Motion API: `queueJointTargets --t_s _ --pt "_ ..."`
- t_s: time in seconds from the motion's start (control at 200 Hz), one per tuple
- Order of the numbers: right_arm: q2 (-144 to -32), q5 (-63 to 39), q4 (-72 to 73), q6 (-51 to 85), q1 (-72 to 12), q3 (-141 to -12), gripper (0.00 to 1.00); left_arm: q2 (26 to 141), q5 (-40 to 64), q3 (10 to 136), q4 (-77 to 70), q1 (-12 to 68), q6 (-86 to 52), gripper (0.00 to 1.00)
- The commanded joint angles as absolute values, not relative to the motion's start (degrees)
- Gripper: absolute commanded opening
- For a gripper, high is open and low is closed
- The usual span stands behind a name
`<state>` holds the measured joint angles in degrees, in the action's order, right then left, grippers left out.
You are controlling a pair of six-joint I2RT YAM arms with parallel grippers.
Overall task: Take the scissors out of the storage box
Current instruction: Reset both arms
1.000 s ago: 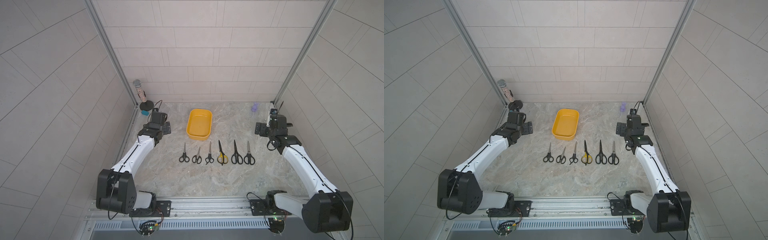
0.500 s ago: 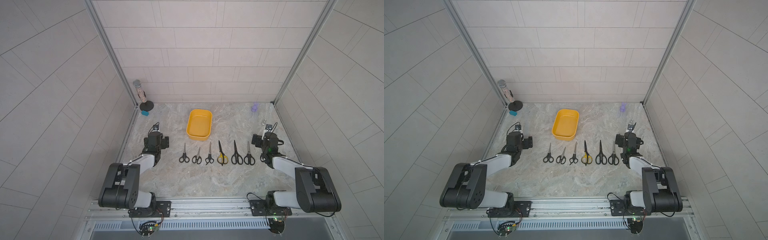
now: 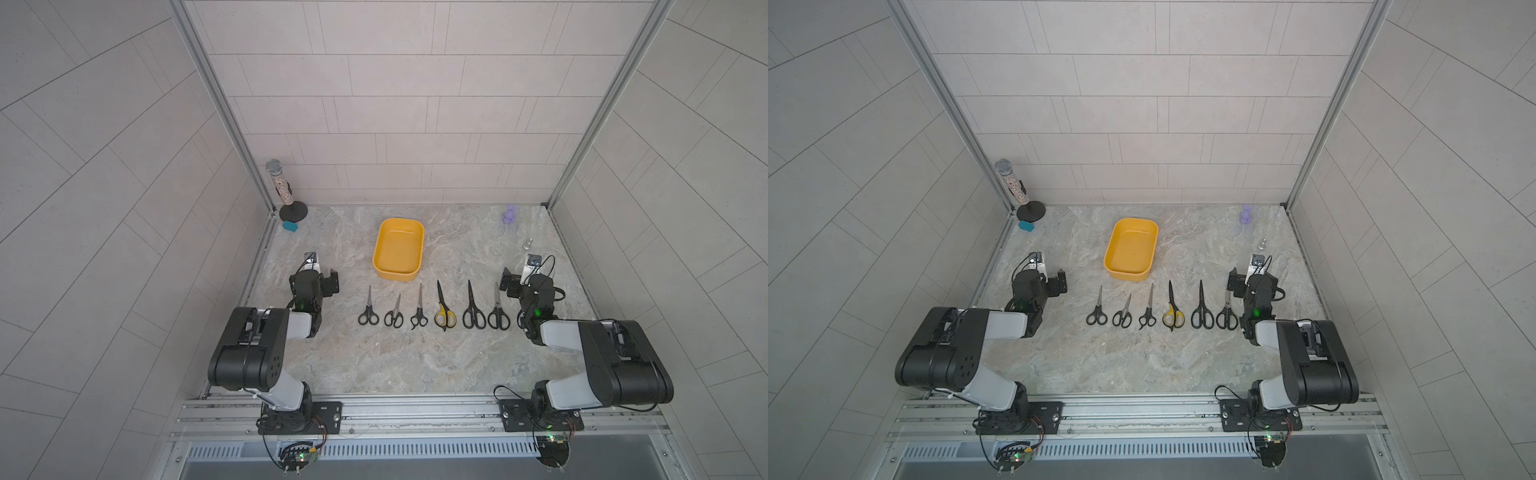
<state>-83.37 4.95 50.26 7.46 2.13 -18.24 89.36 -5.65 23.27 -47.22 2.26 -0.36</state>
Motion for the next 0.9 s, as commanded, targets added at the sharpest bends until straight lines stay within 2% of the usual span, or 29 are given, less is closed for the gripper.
queueJointTargets --t_s 0.0,0.145,0.225,0.305,0.895 --pt "-85.32 4.75 55.84 6.71 1.84 -17.57 1.00 89.59 -3.01 22.32 -51.41 1.97 0.69 1.00" --pt "-90.17 6.49 62.38 6.12 0.86 -17.19 1.00 89.60 -3.05 22.41 -51.13 1.96 0.68 1.00" --pt "-88.70 7.85 57.94 6.38 0.88 -18.20 1.00 89.14 -2.68 22.11 -51.12 2.00 1.00 1.00" --pt "-89.72 10.34 59.97 7.36 0.83 -18.02 1.00 89.06 -2.47 22.05 -51.23 1.98 1.13 1.00" --pt "-89.39 10.72 58.74 7.48 0.85 -18.36 1.00 89.92 -2.40 22.35 -51.68 2.11 1.33 1.00"
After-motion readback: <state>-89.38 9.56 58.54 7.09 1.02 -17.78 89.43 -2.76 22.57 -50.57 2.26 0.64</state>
